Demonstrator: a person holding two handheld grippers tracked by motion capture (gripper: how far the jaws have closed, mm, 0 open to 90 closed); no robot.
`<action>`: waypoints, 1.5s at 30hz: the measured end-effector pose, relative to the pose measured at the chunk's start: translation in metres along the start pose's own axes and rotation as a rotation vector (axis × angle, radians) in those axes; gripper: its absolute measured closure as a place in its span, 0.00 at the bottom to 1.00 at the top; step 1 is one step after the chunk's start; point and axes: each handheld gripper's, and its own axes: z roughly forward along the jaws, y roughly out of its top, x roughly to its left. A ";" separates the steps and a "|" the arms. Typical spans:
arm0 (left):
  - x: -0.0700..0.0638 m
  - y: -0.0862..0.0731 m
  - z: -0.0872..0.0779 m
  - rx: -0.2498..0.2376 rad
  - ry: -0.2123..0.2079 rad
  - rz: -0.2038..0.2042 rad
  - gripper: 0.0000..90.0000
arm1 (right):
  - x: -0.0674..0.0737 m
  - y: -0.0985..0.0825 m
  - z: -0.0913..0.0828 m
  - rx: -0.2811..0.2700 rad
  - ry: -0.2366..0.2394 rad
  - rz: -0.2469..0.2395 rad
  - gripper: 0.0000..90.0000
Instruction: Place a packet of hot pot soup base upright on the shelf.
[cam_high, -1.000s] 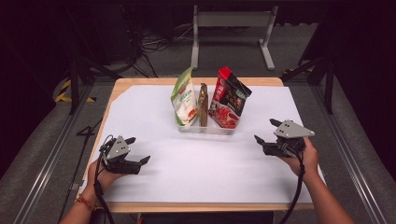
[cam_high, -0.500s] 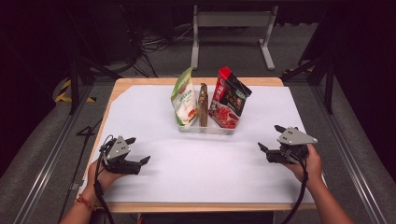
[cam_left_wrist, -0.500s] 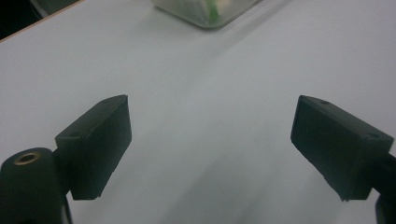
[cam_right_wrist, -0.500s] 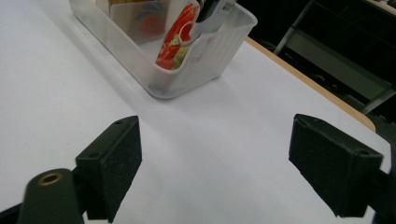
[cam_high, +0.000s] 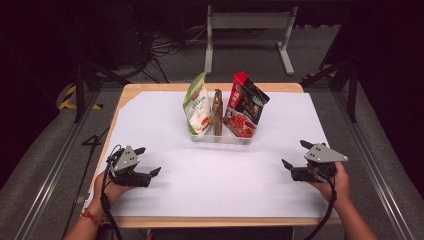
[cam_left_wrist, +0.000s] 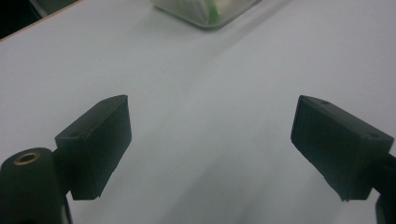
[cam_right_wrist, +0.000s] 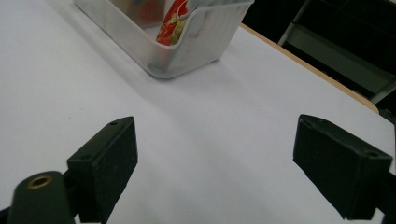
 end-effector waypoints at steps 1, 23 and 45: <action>0.000 0.000 0.000 0.001 0.000 0.000 0.14 | 0.000 0.000 0.000 0.000 0.000 0.000 0.16; 0.000 0.000 0.000 0.001 -0.003 -0.001 0.14 | -0.006 -0.035 -0.019 -0.006 -0.014 0.082 0.17; 0.000 0.001 0.001 -0.013 -0.014 -0.010 0.14 | -0.014 -0.063 -0.041 -0.044 -0.055 0.190 0.17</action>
